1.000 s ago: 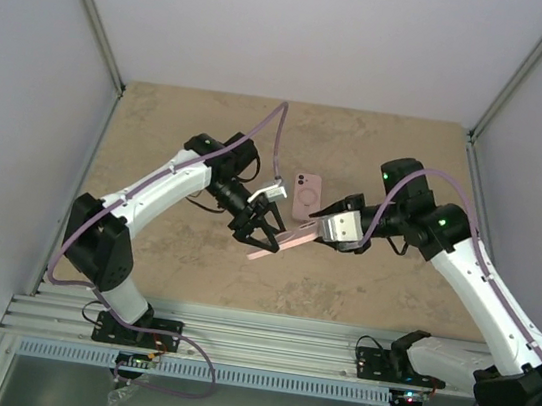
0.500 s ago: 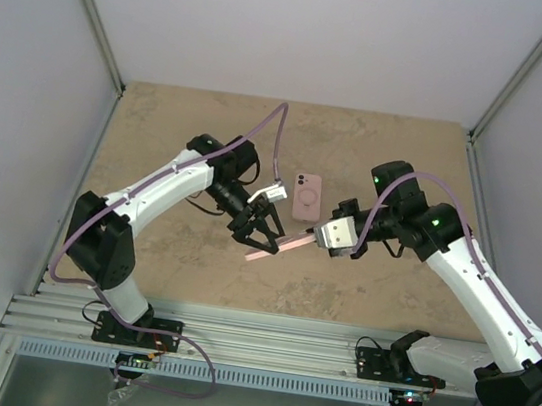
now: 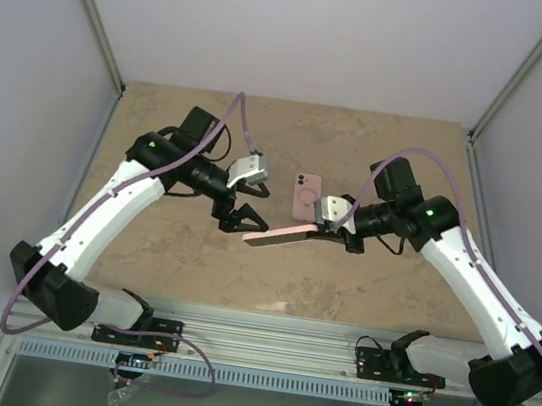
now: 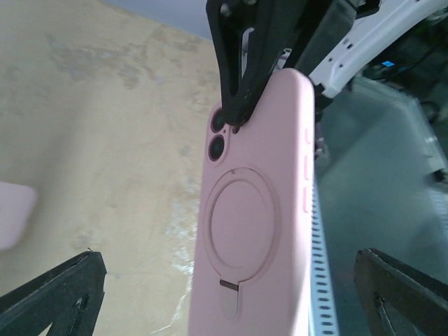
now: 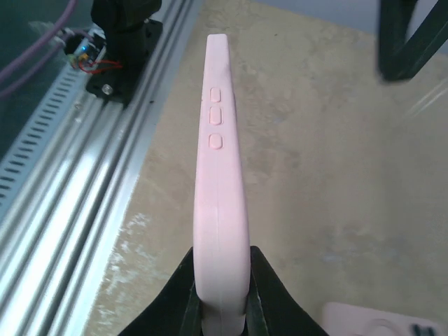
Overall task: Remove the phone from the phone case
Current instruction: Pick up the phone at the center of the board.
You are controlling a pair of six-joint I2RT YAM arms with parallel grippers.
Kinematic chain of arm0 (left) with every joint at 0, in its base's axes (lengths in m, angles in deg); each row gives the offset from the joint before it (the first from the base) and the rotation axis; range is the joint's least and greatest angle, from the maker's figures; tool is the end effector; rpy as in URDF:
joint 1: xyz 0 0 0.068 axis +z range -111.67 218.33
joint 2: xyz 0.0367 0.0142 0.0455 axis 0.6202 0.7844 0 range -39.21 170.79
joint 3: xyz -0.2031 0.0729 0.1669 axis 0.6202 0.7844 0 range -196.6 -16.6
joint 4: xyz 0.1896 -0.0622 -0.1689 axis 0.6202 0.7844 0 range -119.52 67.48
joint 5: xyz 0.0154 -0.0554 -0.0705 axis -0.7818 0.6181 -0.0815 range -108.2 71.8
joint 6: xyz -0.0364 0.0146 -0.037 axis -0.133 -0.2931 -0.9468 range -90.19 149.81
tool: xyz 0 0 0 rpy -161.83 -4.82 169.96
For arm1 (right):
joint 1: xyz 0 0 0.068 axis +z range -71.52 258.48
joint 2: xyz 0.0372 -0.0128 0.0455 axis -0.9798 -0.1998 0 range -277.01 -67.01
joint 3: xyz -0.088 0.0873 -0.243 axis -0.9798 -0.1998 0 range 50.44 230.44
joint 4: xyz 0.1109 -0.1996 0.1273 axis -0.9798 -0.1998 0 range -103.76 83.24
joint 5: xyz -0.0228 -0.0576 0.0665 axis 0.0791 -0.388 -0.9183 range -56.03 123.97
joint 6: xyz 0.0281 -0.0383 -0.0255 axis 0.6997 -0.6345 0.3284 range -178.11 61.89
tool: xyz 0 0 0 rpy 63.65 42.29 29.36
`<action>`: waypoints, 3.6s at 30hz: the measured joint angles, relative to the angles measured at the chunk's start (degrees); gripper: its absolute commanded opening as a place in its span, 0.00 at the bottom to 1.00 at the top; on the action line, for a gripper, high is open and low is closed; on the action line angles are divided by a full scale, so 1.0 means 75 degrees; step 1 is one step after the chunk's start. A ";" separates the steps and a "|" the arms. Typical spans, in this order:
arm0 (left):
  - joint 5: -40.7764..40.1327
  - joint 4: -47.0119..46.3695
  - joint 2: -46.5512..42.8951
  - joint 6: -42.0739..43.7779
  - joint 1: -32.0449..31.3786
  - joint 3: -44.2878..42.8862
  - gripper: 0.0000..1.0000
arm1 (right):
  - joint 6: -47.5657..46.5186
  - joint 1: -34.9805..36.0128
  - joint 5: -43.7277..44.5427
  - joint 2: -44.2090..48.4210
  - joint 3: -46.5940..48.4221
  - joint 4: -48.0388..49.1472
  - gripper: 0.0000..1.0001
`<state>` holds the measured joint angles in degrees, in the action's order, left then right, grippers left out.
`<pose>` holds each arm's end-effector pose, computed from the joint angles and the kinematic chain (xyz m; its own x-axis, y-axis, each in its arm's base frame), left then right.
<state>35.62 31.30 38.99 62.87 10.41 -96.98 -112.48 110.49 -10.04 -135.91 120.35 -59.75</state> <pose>0.2145 -0.1462 0.3601 -0.2791 0.5122 -0.8122 0.9543 0.0541 -0.2938 0.1821 0.1430 0.3456 0.2155 -0.5545 -0.8038 -0.9765 -0.1162 -0.1817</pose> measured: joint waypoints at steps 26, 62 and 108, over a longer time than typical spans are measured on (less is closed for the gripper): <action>-0.2900 0.1402 0.0702 0.0332 -0.2110 -0.1233 0.22 | 0.1868 -0.0251 -0.1131 -0.0542 -0.0087 -0.0149 0.01; 0.0338 -0.6924 -0.0595 -0.7085 -0.0140 0.1029 0.00 | 1.0002 -0.2512 -0.3762 -0.0128 -0.0676 0.6569 0.83; 0.0414 -0.8661 -0.0367 -0.8585 -0.0029 0.1684 0.68 | 1.4627 -0.1612 -0.3115 -0.0898 -0.1189 1.0488 0.01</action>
<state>38.72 -33.66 36.23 -1.52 10.19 -84.35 -2.78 98.40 -33.40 -142.64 111.44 18.91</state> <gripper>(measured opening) 0.548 0.104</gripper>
